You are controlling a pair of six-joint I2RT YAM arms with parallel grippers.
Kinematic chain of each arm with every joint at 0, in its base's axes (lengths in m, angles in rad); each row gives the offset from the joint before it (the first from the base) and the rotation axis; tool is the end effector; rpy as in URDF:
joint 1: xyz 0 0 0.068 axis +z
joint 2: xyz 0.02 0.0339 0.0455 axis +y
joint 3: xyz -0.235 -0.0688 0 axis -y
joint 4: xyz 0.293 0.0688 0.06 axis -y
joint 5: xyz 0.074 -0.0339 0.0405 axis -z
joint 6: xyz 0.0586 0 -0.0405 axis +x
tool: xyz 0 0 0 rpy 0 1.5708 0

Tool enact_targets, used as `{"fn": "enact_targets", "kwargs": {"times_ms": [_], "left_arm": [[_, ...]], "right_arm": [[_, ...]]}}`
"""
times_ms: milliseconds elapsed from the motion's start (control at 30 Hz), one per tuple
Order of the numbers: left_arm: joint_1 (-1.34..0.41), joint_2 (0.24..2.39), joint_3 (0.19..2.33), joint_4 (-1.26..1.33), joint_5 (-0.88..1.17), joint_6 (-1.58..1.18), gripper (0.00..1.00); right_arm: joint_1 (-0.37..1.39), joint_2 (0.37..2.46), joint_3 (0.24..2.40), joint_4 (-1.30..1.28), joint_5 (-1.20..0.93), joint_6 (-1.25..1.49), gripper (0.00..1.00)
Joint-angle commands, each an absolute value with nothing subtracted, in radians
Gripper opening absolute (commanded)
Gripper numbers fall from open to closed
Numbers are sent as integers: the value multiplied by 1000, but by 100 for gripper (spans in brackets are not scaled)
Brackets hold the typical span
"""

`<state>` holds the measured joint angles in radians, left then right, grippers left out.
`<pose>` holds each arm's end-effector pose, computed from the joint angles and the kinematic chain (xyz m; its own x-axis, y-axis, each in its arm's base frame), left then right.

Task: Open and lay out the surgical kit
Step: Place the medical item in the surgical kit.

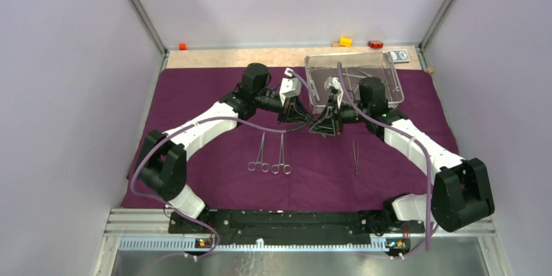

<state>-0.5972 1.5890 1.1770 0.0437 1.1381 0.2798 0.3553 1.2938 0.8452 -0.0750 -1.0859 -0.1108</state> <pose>0.3081 -0.2738 0.2506 -0.0276 0.1588 -0.9869 0.9820 -0.1804 -0.0565 0.2946 0.1646 0.2159 -0.3685 -0.1917 -0.9096 -0.9269 0.1502 0.3439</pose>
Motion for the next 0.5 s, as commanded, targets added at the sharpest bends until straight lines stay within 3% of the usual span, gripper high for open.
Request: {"fn": "enact_targets", "kwargs": {"times_ms": [0,467], "left_arm": [[-596,1598,1224,40,1140,291,13],[-597,1629,1253,5,1090,141,13]], "right_arm": [[348,1289,861,-66,-1094,-127,20],[349,1184,885,-184,-971,-278,35]]}}
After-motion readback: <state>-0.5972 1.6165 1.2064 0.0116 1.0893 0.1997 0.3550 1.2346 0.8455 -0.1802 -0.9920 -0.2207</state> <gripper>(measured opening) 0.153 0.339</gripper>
